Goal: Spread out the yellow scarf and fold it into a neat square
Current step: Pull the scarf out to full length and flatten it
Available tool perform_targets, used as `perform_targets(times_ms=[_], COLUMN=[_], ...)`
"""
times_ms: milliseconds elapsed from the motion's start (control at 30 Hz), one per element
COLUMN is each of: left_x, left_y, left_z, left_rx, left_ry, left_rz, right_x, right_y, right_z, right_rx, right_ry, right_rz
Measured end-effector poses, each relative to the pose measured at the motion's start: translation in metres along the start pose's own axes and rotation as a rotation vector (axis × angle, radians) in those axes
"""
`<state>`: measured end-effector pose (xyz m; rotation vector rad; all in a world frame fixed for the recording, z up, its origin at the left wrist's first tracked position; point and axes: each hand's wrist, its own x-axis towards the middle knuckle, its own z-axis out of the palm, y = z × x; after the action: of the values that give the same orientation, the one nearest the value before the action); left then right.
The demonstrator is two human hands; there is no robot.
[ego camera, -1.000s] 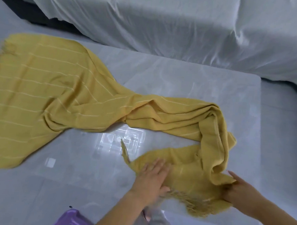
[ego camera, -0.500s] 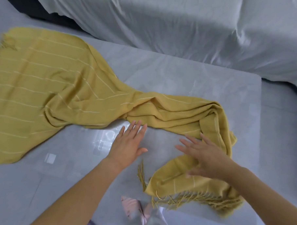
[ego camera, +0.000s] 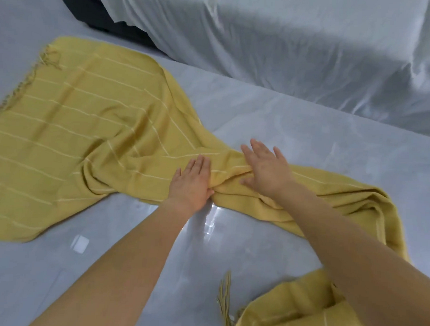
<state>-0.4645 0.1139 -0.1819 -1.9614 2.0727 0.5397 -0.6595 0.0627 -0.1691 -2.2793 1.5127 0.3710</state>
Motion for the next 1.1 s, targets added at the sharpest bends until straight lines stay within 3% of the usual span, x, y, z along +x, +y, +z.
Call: perform_targets(times_ms=[133, 367, 533, 667, 900, 967, 1100], left_x=[0.006, -0.045, -0.08, -0.087, -0.094, -0.1, -0.108], left_y=[-0.013, -0.032, -0.042, -0.041, -0.042, -0.041, -0.046], left_z=[0.008, -0.02, -0.002, 0.01, 0.034, 0.031, 0.005], left_rx=[-0.021, -0.212, -0.118, -0.045, 0.075, 0.007, -0.106], left_ry=[0.017, -0.013, -0.006, -0.015, -0.222, -0.274, -0.181], left_rz=[0.036, 0.281, 0.496, 0.52, 0.464, 0.402, 0.325], right_x=[0.02, -0.035, -0.079, -0.088, -0.097, -0.101, -0.108], right_y=[0.007, 0.016, 0.016, 0.01, -0.006, -0.005, 0.0], right_z=[0.009, 0.0, 0.034, 0.039, 0.054, 0.056, 0.031], right_rx=[-0.033, 0.14, 0.047, 0.094, -0.11, -0.104, 0.1], right_ry=[-0.075, -0.058, 0.058, -0.148, -0.439, -0.446, -0.288], right_rz=[0.071, -0.294, -0.513, -0.465, -0.414, -0.452, -0.372])
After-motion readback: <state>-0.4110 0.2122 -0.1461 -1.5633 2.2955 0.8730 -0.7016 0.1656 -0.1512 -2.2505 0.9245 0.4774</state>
